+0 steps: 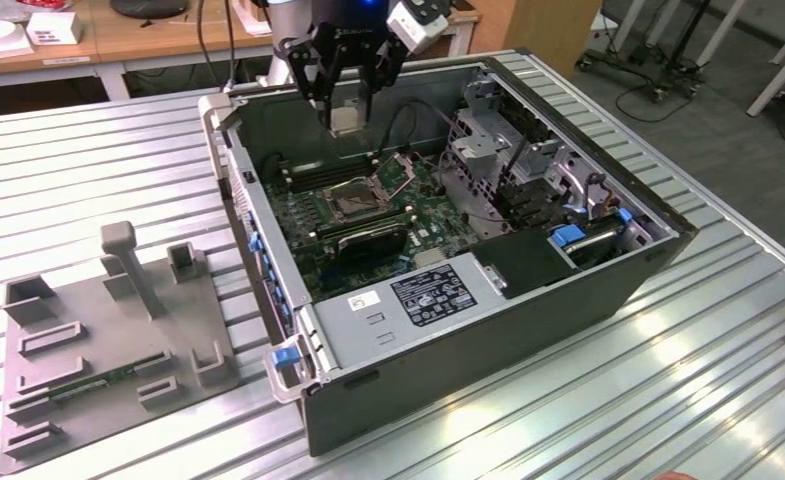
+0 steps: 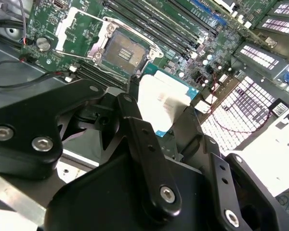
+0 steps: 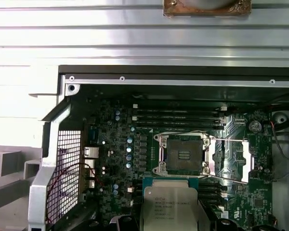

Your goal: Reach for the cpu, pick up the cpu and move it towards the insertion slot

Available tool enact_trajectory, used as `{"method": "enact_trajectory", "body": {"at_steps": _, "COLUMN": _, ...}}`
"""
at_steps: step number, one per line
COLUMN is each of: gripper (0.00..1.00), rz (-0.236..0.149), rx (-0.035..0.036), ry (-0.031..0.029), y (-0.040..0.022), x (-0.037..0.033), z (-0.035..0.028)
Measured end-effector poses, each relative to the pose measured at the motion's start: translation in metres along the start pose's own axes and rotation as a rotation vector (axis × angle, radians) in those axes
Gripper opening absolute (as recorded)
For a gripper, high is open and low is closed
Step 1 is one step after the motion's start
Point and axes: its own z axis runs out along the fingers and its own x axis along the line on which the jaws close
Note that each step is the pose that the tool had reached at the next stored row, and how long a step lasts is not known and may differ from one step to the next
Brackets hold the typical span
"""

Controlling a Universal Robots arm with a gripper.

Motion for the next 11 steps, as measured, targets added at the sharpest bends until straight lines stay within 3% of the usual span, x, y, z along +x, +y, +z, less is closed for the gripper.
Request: {"method": "enact_trajectory", "body": {"at_steps": 11, "gripper": 0.53, "rz": 0.000, "rx": 0.0000, "ry": 0.0000, "y": -0.0001, "x": -0.0138, "z": 0.0009}}
